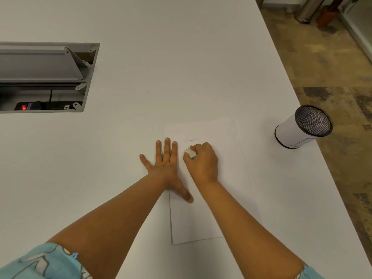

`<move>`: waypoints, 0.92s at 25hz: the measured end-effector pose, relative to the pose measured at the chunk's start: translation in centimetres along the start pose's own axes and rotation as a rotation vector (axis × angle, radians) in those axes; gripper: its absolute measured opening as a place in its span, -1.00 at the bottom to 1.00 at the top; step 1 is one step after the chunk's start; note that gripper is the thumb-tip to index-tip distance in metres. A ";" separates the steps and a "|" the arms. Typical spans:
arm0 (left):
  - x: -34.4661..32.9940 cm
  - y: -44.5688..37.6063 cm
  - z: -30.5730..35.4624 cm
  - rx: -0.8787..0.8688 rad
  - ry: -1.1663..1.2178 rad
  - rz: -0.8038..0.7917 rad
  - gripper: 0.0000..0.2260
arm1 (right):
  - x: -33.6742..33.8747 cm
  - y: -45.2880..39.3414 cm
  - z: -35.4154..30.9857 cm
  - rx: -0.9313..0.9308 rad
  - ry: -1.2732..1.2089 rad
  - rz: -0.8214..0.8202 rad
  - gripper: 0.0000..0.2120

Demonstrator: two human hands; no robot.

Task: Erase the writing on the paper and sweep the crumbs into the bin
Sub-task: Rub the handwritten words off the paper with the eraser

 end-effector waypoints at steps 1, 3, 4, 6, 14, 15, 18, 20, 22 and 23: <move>0.0 0.0 0.0 -0.005 0.005 -0.004 0.46 | 0.8 -0.7 0.4 -0.012 -0.001 0.028 -0.76; 0.0 0.0 -0.1 -0.013 0.014 0.000 0.45 | 3.2 -2.1 1.6 -0.103 -0.029 0.154 -0.79; 0.0 0.1 -0.1 -0.015 0.013 0.004 0.45 | 3.7 -2.3 1.9 -0.147 -0.037 0.200 -0.80; 0.0 0.1 0.0 -0.010 0.008 -0.004 0.45 | 2.7 -1.8 1.2 -0.144 -0.028 0.173 -0.79; 0.1 0.1 -0.1 -0.007 0.008 -0.008 0.45 | 3.4 -2.5 1.6 -0.121 -0.004 0.173 -0.83; 0.1 0.1 0.0 -0.007 0.006 -0.008 0.45 | 3.3 -2.3 1.5 -0.135 0.000 0.188 -0.82; 0.0 0.1 0.1 0.007 -0.009 -0.007 0.45 | 0.0 -0.5 -0.2 -0.018 0.024 0.039 -0.76; 0.1 0.1 0.1 0.007 -0.014 -0.006 0.45 | -0.5 -0.2 -0.4 0.034 0.030 -0.030 -0.74; 0.1 0.1 0.0 -0.006 0.004 -0.016 0.45 | 1.5 -1.4 0.6 0.003 0.033 0.023 -0.76; 0.0 0.2 0.0 -0.010 0.010 -0.016 0.45 | 2.9 -2.1 1.2 -0.034 0.025 0.083 -0.79</move>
Point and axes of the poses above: each hand's wrist, its own y-axis away from the middle knuckle, its own x-axis out of the back of the hand, z = x × y, the point moved 5 cm from there along -y, towards the middle knuckle, and after that the axes turned 12 degrees about -y, right-handed, at the moved point
